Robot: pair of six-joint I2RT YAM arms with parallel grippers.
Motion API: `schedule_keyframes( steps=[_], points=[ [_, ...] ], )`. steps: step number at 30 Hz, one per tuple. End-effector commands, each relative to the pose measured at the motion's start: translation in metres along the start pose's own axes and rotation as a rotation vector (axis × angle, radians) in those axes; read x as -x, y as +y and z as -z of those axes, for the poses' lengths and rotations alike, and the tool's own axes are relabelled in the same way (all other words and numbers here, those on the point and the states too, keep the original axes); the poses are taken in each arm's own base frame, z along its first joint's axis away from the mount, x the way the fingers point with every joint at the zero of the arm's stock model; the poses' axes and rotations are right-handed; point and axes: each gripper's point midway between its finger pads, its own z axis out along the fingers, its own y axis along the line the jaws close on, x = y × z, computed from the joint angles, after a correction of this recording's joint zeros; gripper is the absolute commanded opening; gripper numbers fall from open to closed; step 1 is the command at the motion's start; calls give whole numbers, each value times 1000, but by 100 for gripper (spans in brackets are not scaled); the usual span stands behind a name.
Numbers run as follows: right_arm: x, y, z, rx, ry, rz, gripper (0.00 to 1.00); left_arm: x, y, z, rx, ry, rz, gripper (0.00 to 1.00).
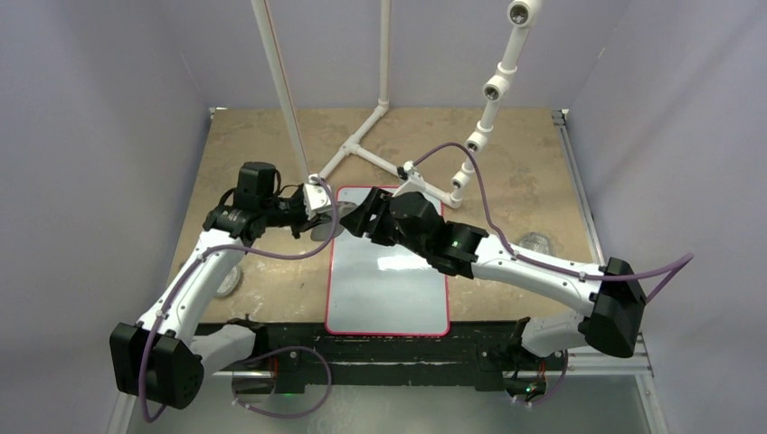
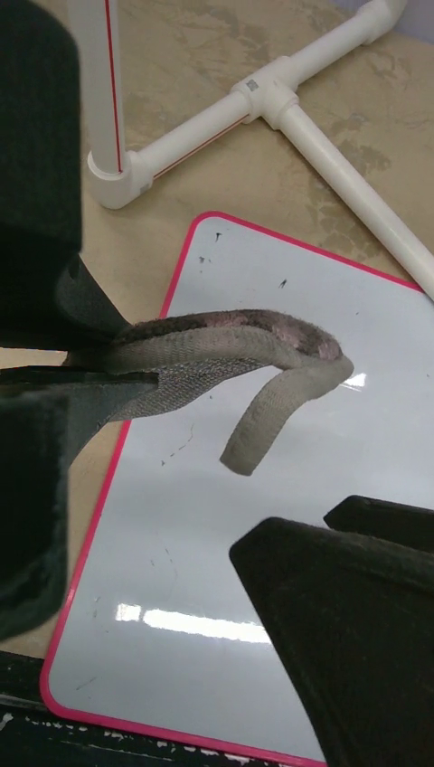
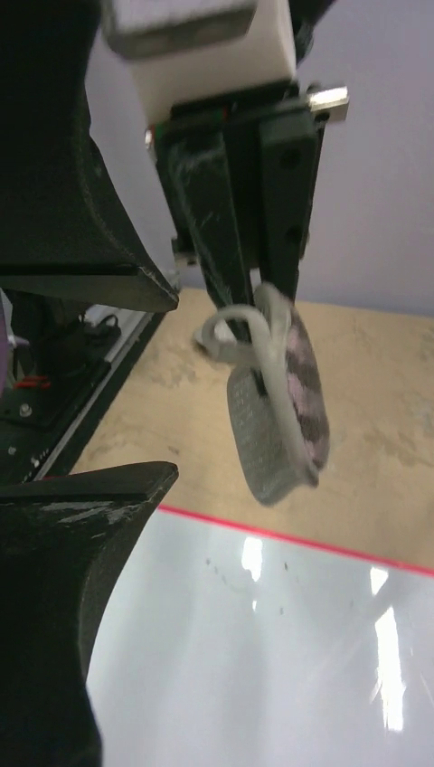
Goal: Erase the whiteboard
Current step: Pick up the whiteboard eraser from the center of the board.
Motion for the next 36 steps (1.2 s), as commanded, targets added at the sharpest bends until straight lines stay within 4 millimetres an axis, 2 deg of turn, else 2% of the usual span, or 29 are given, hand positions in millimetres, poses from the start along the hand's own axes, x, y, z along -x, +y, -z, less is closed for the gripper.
schedule_keyframes(
  steps=[1,3,5,15,23,26,30,32,33,36],
  points=[
    [9,53,4,172,36,-122,65,-13,-6,5,-5,33,-131,0],
    [12,64,6,227,37,-159,66,-18,-13,6,-22,33,-161,0],
    [11,66,5,239,46,-185,66,-17,-18,7,-20,15,-190,0],
    [2,52,-8,170,95,-249,67,7,-18,19,38,-72,-270,0],
    [4,50,-17,155,94,-294,64,7,-26,23,28,-83,-312,0],
    [4,53,-21,161,96,-295,48,6,-28,24,22,-78,-324,0],
    [2,48,-22,141,93,-289,15,7,-30,24,8,-80,-303,2],
    [1,39,-22,115,85,-278,0,9,-29,23,10,-85,-269,15],
    [2,36,-21,107,75,-271,0,8,-29,22,8,-82,-249,22],
    [3,9,-13,8,45,-203,0,4,-22,19,24,-54,-160,43]
  ],
)
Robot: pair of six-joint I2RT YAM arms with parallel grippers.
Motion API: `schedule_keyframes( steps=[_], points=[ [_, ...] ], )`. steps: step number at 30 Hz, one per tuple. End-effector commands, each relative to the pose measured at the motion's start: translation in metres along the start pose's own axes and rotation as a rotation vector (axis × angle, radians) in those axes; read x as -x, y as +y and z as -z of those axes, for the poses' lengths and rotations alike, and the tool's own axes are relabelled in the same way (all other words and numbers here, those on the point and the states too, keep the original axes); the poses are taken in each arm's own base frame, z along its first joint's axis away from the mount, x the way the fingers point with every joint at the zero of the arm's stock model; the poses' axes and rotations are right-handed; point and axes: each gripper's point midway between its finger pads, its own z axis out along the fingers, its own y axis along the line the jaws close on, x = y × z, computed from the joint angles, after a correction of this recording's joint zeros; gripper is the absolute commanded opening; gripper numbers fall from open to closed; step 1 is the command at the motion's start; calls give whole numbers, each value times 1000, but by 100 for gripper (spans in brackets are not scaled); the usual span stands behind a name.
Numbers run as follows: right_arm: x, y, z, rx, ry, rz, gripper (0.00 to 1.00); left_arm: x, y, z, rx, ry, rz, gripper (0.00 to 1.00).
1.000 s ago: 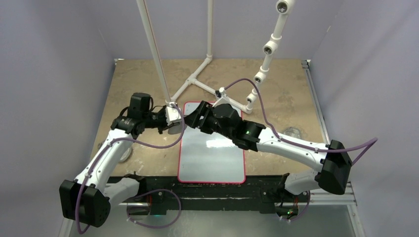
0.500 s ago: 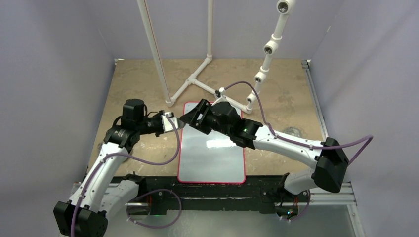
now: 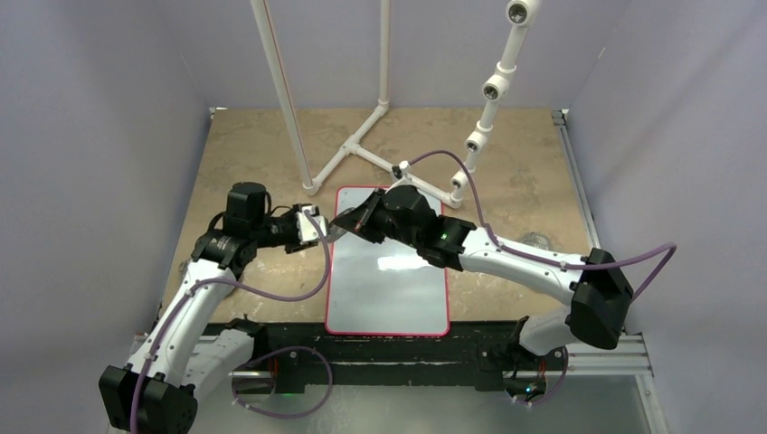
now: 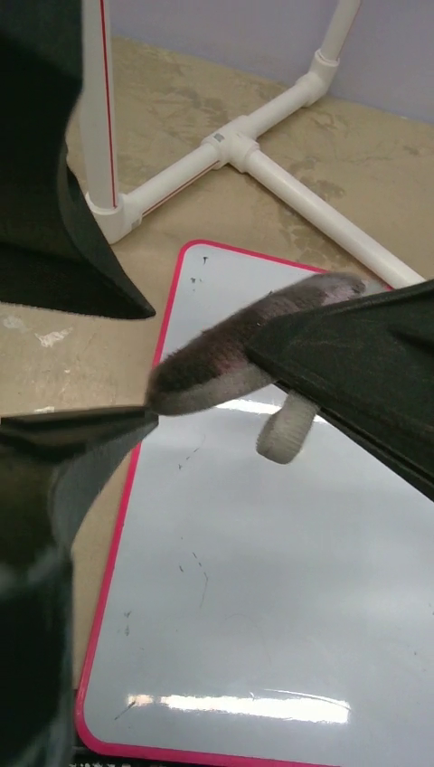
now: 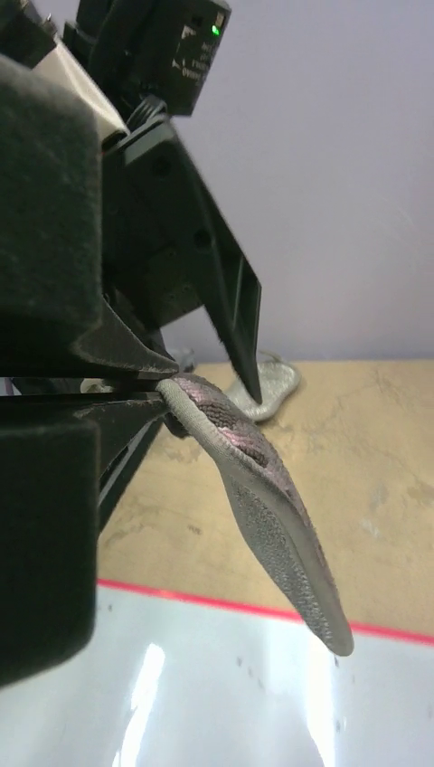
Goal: Erase the whiteboard
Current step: Pick up the whiteboard eraser from the center of the board, then erase the whiteboard at the center of the board.
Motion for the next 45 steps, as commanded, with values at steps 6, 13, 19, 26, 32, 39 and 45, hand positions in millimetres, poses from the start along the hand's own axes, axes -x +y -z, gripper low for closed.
schedule_keyframes(
  steps=[6,13,19,26,32,39,45],
  points=[
    [66,-75,72,-411,-257,325,0,-23,7,-15,-28,132,374,61],
    [67,-178,109,-883,-167,559,0,-80,2,-46,-41,292,590,61],
    [74,-220,78,-988,-126,622,0,-113,6,-60,-46,393,606,59],
    [112,-215,22,-793,-130,629,0,-129,-6,-71,-90,414,650,59],
    [117,-260,14,-880,-62,639,0,-144,-11,-82,-106,441,699,59],
    [82,-326,29,-1017,89,601,0,-155,-9,-89,-104,468,707,60],
    [53,-333,17,-878,187,545,0,-159,-12,-88,-110,478,693,61]
  ],
)
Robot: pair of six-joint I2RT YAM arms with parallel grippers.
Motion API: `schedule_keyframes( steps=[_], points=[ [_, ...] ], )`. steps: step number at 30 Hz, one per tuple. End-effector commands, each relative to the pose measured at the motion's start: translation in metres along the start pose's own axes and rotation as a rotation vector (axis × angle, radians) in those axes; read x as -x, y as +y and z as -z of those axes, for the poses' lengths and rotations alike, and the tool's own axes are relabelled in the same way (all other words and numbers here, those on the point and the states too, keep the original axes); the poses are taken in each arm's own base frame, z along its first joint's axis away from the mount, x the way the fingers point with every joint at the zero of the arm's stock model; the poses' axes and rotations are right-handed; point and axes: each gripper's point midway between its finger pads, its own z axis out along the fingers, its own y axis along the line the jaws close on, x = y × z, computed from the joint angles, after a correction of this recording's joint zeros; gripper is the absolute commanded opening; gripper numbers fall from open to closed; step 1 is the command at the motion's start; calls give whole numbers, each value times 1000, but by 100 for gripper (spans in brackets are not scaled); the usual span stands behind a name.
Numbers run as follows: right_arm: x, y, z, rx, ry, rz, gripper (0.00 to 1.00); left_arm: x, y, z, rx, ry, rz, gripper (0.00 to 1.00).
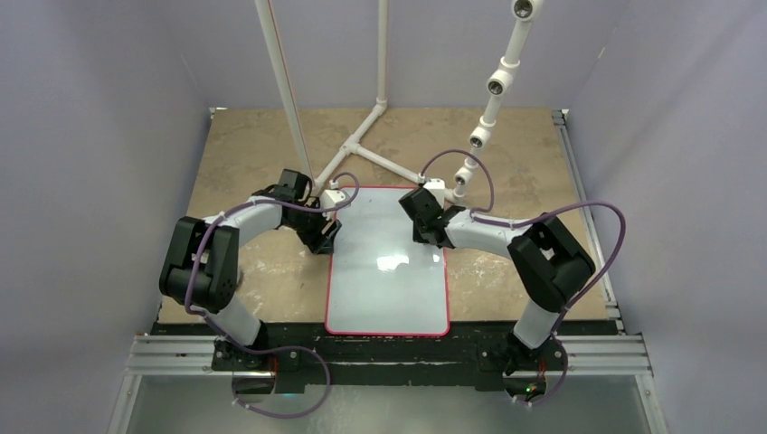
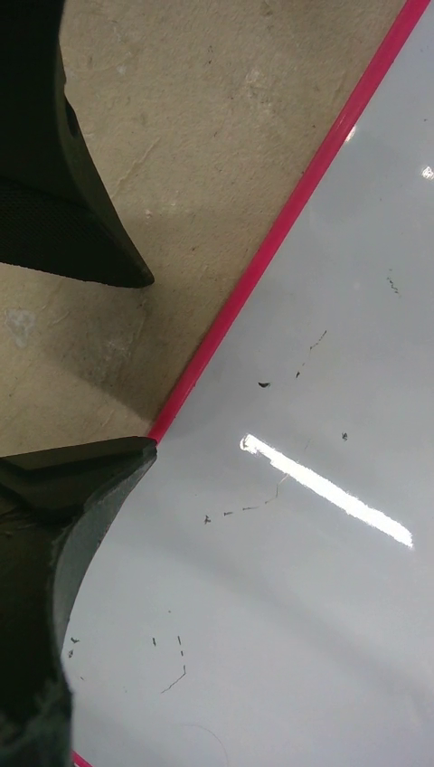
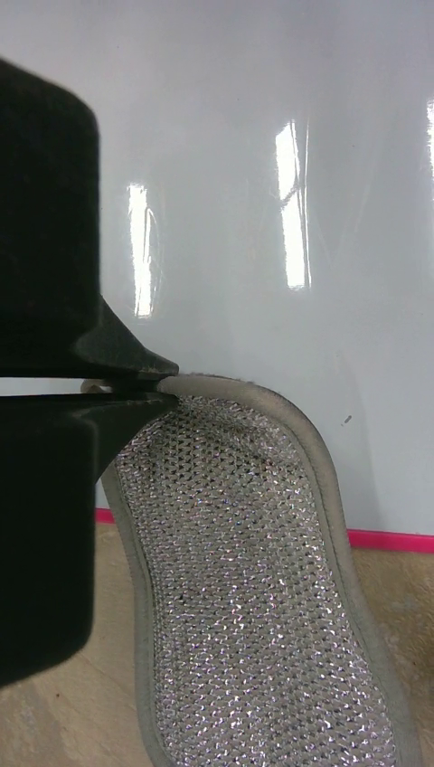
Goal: Erase the whiteboard
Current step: Erase the whiteboard at the center of the board.
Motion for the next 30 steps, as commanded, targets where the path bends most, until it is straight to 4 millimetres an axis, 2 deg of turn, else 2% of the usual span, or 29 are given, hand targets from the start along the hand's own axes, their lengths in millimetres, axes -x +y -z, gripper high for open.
schedule_keyframes(
  steps=[1,4,10,12,16,19,21,26,30],
  points=[
    [-66,7,-14,118,217,36,0,6,6,-1,13,-12,-15,61],
    [-62,31,-9,245,244,32,0,6,5,1,9,-4,-21,61],
    [-36,82,6,502,271,25,0,11,-1,13,0,-12,-43,61],
    [-33,92,5,549,293,20,0,9,-2,13,-3,-6,-40,61],
    [-37,98,-7,580,351,-12,0,5,-1,10,-2,9,-25,61],
    [-35,85,-10,539,346,-50,0,6,-1,10,-5,10,-21,61],
    [-31,67,-8,460,311,-62,0,8,0,11,-3,5,-24,61],
    [-32,18,20,299,253,-92,0,9,0,14,-5,13,-30,59],
    [-42,-9,38,245,252,-124,0,10,-4,18,-10,4,-35,58]
  ],
)
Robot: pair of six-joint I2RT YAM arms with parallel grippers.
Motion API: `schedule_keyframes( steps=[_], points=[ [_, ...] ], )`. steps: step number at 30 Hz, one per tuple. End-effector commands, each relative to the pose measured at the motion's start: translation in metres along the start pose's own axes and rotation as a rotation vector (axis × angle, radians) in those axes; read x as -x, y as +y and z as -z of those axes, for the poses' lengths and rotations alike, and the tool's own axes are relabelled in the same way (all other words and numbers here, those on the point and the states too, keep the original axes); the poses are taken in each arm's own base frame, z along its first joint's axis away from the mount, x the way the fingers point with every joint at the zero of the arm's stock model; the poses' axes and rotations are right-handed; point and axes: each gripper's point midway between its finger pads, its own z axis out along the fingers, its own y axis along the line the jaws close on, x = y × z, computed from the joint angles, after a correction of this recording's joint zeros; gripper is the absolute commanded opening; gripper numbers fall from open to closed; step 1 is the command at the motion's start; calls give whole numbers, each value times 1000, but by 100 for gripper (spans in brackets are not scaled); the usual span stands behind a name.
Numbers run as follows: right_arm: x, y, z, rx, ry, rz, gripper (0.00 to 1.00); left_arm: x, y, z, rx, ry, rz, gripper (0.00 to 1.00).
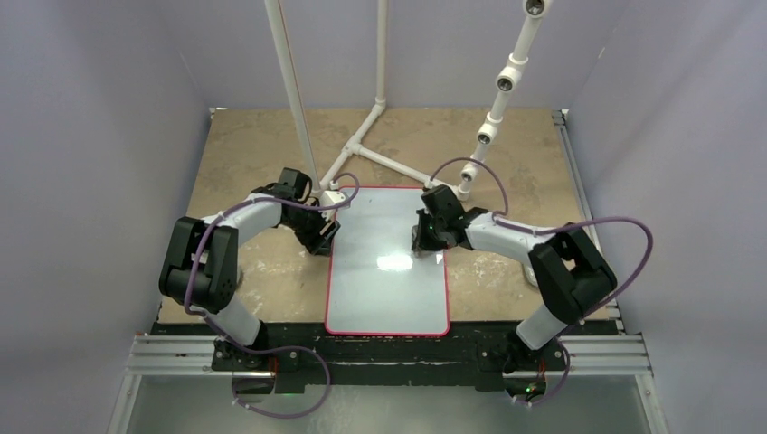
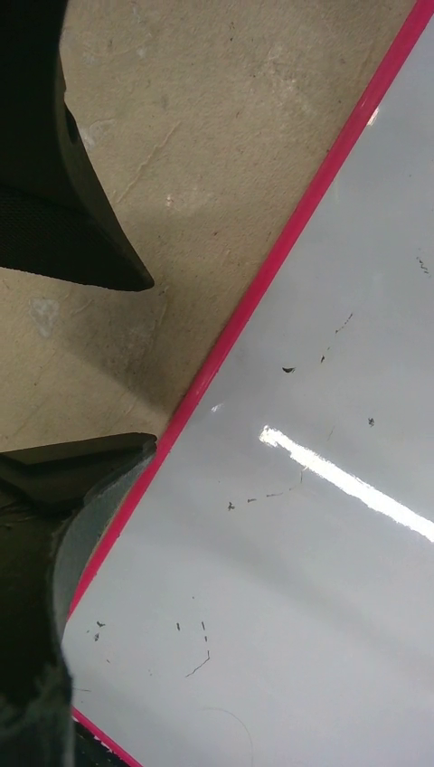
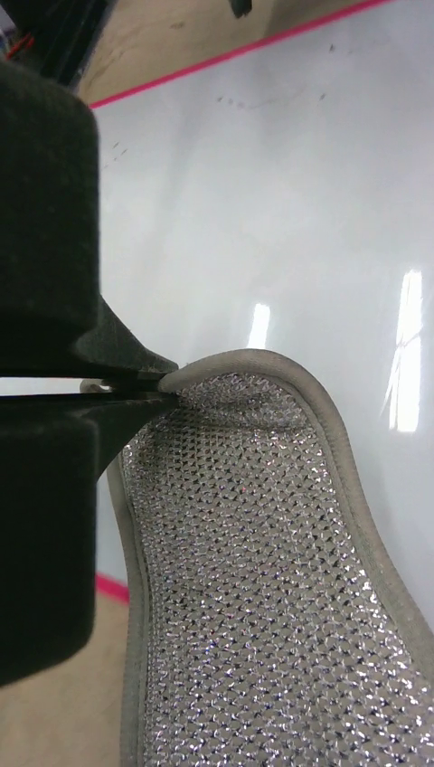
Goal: Erase the whiteboard
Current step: Erase the whiteboard at the center of the board, then hold the whiteboard at the center of the board.
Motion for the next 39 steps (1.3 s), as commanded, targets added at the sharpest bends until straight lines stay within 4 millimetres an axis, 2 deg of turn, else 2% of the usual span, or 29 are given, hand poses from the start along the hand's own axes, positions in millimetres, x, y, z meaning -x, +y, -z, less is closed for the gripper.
schedule_keyframes(
  steps=[1,5,6,8,9,12,13,16,18,21,24,28,32,36,39],
  points=[
    [-25,-45,24,-176,28,-54,0,15,-1,12,7,-49,-35,58],
    [-43,-69,26,-255,17,-111,0,9,-3,9,8,-42,-31,58],
    [-40,-76,29,-295,-16,-134,0,8,-2,9,11,-37,-31,58],
    [-34,-77,37,-308,-61,-163,0,6,-1,7,9,-26,-27,58],
    [-30,-72,44,-304,-82,-172,0,5,-2,7,6,-25,-27,58],
    [-3,-31,77,-204,-176,-141,0,6,-3,8,5,-31,-35,58],
    [5,-23,89,-185,-195,-139,0,7,-2,9,5,-34,-37,58],
    [22,-14,114,-200,-209,-116,0,9,-3,8,-5,-36,-31,57],
    [17,-12,120,-207,-160,-87,0,8,-4,8,-11,-35,-26,57],
    [6,-17,108,-225,-95,-41,0,9,-6,8,-14,-36,-27,57],
    [-14,-23,84,-226,-9,-29,0,8,-5,10,-8,-32,-31,57],
    [-26,-34,50,-192,29,-46,0,7,-6,12,-4,-30,-47,57],
    [-19,-42,22,-177,48,-25,0,5,-3,11,6,-18,-45,58],
    [4,-19,-1,1,15,62,0,6,3,7,30,-22,-24,61],
    [16,-14,-9,33,39,100,0,7,5,1,19,-16,-2,61]
  ],
)
